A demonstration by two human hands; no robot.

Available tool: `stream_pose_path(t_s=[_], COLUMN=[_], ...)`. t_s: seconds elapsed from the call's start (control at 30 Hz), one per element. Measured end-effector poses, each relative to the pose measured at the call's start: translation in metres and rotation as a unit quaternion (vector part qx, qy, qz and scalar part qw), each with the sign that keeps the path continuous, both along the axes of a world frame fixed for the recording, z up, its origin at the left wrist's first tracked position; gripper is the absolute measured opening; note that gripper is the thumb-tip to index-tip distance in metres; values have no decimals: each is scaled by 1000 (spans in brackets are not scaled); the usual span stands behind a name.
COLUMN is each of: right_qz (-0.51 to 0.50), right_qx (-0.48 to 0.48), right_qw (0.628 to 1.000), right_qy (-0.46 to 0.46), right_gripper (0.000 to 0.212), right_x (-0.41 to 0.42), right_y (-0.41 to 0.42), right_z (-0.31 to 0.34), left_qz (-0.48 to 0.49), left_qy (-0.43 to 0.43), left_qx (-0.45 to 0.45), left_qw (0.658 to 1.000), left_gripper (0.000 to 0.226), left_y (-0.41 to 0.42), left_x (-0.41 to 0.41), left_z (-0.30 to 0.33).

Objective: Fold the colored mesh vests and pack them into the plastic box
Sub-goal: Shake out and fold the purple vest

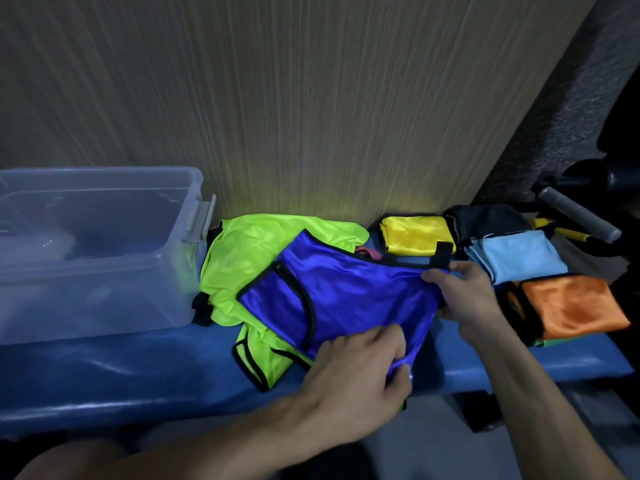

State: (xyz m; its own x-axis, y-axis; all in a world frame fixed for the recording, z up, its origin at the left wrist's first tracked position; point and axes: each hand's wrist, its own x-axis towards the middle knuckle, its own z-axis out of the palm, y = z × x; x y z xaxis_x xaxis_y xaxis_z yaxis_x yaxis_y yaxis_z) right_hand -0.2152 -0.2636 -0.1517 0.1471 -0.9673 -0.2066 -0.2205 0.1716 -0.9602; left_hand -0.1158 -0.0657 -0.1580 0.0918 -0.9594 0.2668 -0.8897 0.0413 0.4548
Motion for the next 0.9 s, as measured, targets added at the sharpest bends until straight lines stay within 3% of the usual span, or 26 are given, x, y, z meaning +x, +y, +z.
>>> stream_pose_path(t_s=[0.1,0.2,0.33,0.43,0.5,0.6,0.77,0.9], right_qz=[-9,-4,45,90,110,154,293,288], right_qx=[-25,-37,-92,-150,-179,-210,-300,-380], right_qw=[1000,998,995,984,976,963,901,869], right_qy=[-14,-42,-15,36,64,69,108,137], right_gripper=[42,43,46,43,42,56,59,51], right_x=[-4,14,59,98,120,146,157,137], right_y=[-1,2,7,9,7,8,28,31], right_z=[14,22,21,15,8,-6,-23,-22], left_qz=[13,53,129,167,193,238,273,276], left_qy=[187,339,445,432,381,307,254,248], left_qx=[8,40,73,62,53,64,120,123], left_qw=[982,938,883,884,903,919,920,920], left_gripper=[18,19,18,14,15,17,18,17], left_y=[-3,-5,1,11,18,24,26,25], left_x=[8,26,63,97,120,148,162,161], left_z=[10,16,13,11,11,9,-1,-1])
